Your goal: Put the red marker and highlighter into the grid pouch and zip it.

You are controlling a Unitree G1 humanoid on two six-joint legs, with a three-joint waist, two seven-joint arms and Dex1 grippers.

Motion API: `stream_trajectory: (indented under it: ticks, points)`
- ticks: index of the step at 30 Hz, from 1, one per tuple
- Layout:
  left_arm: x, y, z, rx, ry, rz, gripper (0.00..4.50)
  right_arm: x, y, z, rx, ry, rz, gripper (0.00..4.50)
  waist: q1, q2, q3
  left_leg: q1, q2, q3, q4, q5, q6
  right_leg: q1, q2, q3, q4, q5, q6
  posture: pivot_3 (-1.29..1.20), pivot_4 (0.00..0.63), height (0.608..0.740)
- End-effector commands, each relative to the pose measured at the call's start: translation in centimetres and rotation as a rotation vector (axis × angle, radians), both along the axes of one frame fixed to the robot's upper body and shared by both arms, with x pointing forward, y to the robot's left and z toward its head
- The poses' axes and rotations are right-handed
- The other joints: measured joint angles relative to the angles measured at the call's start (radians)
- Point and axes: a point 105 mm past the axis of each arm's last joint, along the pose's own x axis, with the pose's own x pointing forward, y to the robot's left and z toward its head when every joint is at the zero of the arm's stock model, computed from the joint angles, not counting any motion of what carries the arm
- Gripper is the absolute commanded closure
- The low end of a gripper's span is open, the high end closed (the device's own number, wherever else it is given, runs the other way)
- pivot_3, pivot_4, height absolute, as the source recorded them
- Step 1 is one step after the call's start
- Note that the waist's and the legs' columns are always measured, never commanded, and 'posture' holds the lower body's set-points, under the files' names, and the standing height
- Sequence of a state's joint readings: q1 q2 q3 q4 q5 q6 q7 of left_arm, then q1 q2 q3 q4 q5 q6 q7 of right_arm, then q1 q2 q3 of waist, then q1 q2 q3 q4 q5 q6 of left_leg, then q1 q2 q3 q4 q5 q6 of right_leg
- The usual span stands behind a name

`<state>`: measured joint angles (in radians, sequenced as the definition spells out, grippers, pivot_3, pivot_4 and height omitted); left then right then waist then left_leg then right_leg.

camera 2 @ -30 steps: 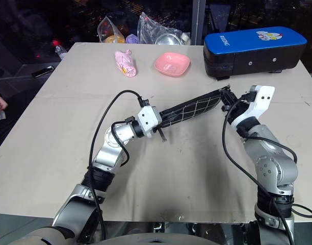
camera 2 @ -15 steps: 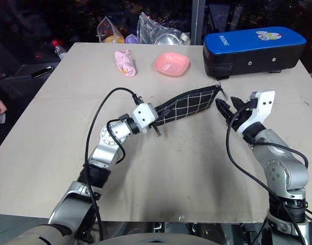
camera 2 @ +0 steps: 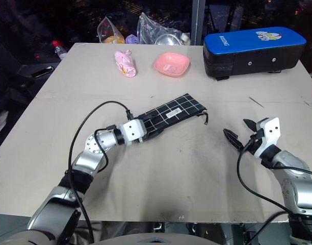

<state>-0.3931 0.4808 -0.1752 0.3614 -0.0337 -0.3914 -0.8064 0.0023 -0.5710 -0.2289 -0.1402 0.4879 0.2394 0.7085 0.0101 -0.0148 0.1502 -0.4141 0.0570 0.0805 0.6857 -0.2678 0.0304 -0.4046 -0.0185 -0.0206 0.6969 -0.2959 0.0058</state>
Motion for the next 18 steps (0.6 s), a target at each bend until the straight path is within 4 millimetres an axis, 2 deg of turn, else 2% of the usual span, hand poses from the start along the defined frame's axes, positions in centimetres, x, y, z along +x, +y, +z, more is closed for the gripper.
stream_trajectory:
  ticks: [1, 6, 11, 14, 18]
  points:
    - [-1.4, 1.3, 1.8, -0.268, 0.157, 0.041, 0.04, -0.9, -0.7, 0.8, -0.030, -0.035, 0.101, 0.00, -0.003, 0.000, 0.000, 0.000, 0.000, 0.000, 0.000, 0.000, -0.001, 0.000, 0.000, 0.000, 0.000, 0.000, 0.000, 0.00, 0.150, 0.716]
    - [-5.2, 2.9, 0.7, -0.410, 0.433, 0.105, 0.04, -1.8, -2.9, -0.4, -0.081, 0.010, 0.175, 0.00, -0.003, 0.000, 0.000, 0.000, 0.001, -0.001, 0.000, 0.000, -0.001, 0.000, -0.001, 0.000, 0.000, 0.000, 0.000, 0.00, 0.150, 0.716]
    - [-8.4, 3.4, -0.4, -0.384, 0.497, 0.164, 0.04, -2.1, -5.5, -0.7, -0.113, 0.003, 0.165, 0.00, 0.002, 0.000, 0.000, 0.001, 0.000, -0.001, 0.000, -0.001, 0.002, 0.001, -0.002, 0.000, 0.000, 0.000, 0.000, 0.00, 0.150, 0.716]
    - [-9.3, 3.7, -1.2, -0.342, 0.486, 0.196, 0.04, -2.2, -6.4, -0.9, -0.110, 0.015, 0.159, 0.00, 0.004, 0.001, 0.000, 0.002, 0.000, -0.001, 0.000, -0.002, 0.003, 0.002, -0.002, 0.000, 0.001, 0.000, 0.000, 0.00, 0.150, 0.716]
    - [-9.3, 3.9, -1.7, -0.311, 0.448, 0.219, 0.04, -2.4, -6.3, -1.2, -0.099, 0.036, 0.181, 0.00, 0.003, 0.001, -0.001, 0.003, 0.000, -0.001, 0.000, -0.002, 0.003, 0.002, -0.001, 0.000, 0.001, 0.000, -0.001, 0.00, 0.150, 0.716]
